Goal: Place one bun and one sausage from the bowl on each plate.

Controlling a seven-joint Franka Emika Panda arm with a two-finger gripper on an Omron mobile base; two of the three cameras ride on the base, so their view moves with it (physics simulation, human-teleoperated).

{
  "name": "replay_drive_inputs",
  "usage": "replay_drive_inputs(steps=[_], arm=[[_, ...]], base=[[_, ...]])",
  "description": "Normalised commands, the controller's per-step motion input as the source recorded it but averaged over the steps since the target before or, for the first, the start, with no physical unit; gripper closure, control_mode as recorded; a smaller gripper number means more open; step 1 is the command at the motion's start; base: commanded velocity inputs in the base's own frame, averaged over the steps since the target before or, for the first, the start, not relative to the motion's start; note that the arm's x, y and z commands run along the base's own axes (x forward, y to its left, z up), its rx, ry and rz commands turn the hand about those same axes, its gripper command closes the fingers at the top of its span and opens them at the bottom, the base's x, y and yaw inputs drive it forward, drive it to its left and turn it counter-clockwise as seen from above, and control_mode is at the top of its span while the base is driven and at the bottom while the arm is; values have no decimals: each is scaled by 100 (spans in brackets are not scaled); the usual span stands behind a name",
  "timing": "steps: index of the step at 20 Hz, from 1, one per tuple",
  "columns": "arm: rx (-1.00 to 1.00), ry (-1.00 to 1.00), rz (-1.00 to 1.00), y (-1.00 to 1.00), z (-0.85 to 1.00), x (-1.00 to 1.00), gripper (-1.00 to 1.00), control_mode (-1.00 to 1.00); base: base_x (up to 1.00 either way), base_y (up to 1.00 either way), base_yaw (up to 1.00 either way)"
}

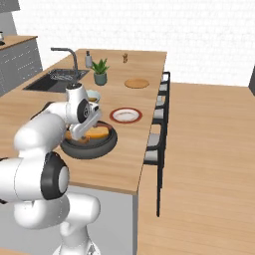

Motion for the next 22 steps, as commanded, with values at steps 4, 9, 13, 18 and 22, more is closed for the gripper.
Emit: replay_drive_inputs(steps=[4, 9, 13, 18, 22], arm=[[-2, 0, 0, 0, -11, 39, -100, -100], [-5, 0, 0, 0, -17, 24, -100, -100], [-5, 0, 0, 0, -32, 26, -100, -100], [-3, 0, 0, 0, -26, 37, -100, -100], [0, 0, 0, 0, -8, 47, -100, -100]], base=[[0, 0, 0], [0, 0, 0], [0, 0, 0], [0, 0, 0], [0, 0, 0]])
